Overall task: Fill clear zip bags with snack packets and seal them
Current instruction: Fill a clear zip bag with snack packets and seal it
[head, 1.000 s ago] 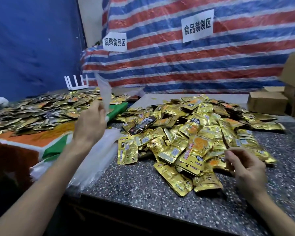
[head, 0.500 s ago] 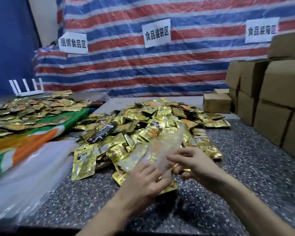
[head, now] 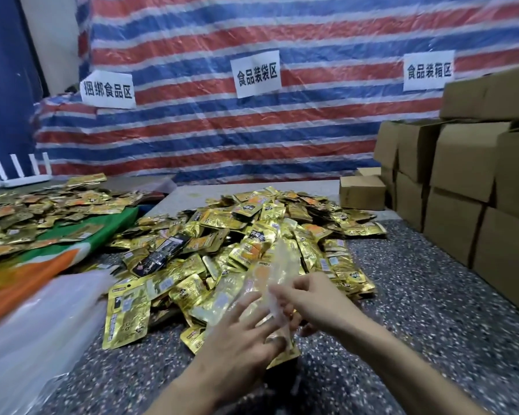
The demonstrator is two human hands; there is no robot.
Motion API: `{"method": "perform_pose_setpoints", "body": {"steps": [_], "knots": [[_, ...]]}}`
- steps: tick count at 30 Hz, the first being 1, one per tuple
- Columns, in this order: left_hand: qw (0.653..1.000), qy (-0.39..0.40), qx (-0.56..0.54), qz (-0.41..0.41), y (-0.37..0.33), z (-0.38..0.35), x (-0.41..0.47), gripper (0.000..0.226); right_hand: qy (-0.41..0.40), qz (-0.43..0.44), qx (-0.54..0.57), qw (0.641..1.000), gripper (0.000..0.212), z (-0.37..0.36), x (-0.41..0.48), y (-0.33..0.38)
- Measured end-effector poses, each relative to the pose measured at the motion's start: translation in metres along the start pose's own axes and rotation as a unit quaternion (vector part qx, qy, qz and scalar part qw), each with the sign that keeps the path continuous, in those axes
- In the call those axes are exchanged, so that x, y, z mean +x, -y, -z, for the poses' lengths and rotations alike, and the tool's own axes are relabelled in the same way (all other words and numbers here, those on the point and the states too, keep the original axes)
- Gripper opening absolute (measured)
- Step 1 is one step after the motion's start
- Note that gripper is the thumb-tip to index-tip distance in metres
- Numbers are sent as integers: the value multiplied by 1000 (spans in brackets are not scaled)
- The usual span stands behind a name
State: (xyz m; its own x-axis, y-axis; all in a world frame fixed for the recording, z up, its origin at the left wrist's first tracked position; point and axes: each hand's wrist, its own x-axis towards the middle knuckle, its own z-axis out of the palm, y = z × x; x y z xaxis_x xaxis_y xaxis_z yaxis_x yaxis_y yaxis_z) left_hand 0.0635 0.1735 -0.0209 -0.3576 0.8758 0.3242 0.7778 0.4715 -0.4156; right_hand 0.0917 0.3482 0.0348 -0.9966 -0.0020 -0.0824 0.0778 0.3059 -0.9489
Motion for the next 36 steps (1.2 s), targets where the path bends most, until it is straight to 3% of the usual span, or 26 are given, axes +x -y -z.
{"method": "perform_pose_setpoints", "body": {"steps": [3,5,6,8,9,10,12,14,16,19,21,23,24,26,28,33,35,36], "knots": [[1000,2,-19,16,2,3,-3,40,-13,7,-14,1000,23,6,-2,2],[988,-59,-131,60,4,1,-11,27,-9,19,-21,1000,27,13,-6,3],[954,-84,-258,130,5,6,-12,20,1,29,-15,999,28,15,-8,2],[812,-82,-507,277,4,21,-10,20,35,60,3,998,24,18,-13,1],[733,-69,-600,313,6,24,-9,26,56,76,11,995,21,18,-16,2],[680,-50,-650,335,10,26,-4,36,81,93,20,992,20,18,-19,3],[644,-52,-691,323,11,34,7,47,129,113,29,985,19,15,-24,4],[641,-69,-703,301,4,40,9,32,146,121,37,981,23,14,-29,5],[599,-121,-716,338,7,43,8,22,103,126,64,985,29,19,-30,4],[515,-203,-719,420,21,45,5,27,-25,129,108,985,40,36,-32,1],[497,-215,-727,422,18,51,6,29,-99,166,93,977,37,44,-33,-2],[473,-196,-748,421,8,56,14,31,-163,270,26,949,12,47,-38,-3],[461,-180,-759,423,2,60,21,35,-173,326,-34,929,24,49,-41,-2],[436,-158,-780,421,-8,65,36,39,-115,423,-142,888,52,56,-43,-6],[409,-156,-802,406,-12,74,48,33,-40,469,-212,857,43,64,-44,-7],[365,-122,-847,367,-4,75,70,29,-18,486,-245,839,13,86,-50,-8],[399,-142,-825,374,6,65,73,31,-39,486,-259,834,15,98,-54,-6],[451,-158,-785,395,11,57,73,32,-58,480,-281,829,15,104,-56,-4]]}}
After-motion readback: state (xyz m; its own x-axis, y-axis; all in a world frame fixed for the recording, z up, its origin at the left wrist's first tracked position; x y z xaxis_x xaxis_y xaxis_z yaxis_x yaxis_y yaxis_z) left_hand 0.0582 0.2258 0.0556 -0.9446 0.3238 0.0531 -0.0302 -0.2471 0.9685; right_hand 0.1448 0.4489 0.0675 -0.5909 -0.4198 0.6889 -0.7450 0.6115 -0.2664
